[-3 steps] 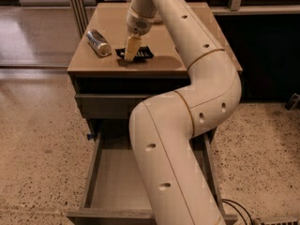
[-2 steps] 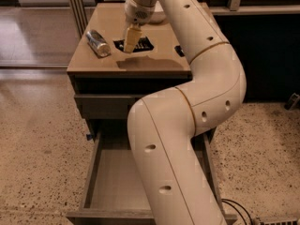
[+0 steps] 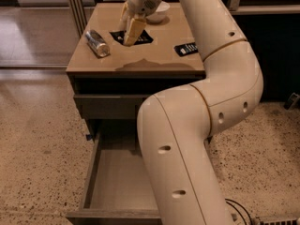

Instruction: Place rxbar chocolate into middle drawer

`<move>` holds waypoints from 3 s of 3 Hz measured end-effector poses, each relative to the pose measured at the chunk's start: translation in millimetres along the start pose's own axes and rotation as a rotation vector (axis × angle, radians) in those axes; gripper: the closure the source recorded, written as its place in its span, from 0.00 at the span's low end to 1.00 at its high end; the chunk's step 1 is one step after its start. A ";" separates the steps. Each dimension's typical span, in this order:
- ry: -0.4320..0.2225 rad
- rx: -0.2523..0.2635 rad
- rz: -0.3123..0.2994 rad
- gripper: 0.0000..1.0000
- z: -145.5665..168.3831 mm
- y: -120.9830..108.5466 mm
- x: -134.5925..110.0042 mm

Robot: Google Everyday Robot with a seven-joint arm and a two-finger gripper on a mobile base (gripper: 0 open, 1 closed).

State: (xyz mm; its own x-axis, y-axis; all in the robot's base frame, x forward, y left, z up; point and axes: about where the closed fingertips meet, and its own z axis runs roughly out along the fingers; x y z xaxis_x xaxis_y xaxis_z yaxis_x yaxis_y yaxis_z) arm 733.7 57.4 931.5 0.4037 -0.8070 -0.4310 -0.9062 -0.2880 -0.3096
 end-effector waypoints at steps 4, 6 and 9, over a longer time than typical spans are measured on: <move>-0.214 0.020 -0.252 1.00 -3.5 15.8 -21.9; -0.174 -0.072 -0.367 1.00 -37.1 78.2 -66.1; -0.171 -0.066 -0.309 1.00 -23.6 190.8 -61.3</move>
Offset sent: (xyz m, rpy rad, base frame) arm -0.1427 -0.0426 -0.0224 0.0418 0.0405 0.4471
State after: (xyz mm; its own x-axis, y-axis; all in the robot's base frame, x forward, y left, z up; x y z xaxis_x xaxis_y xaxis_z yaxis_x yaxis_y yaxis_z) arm 533.0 39.8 918.8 0.6698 -0.5807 -0.4628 -0.7422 -0.5420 -0.3942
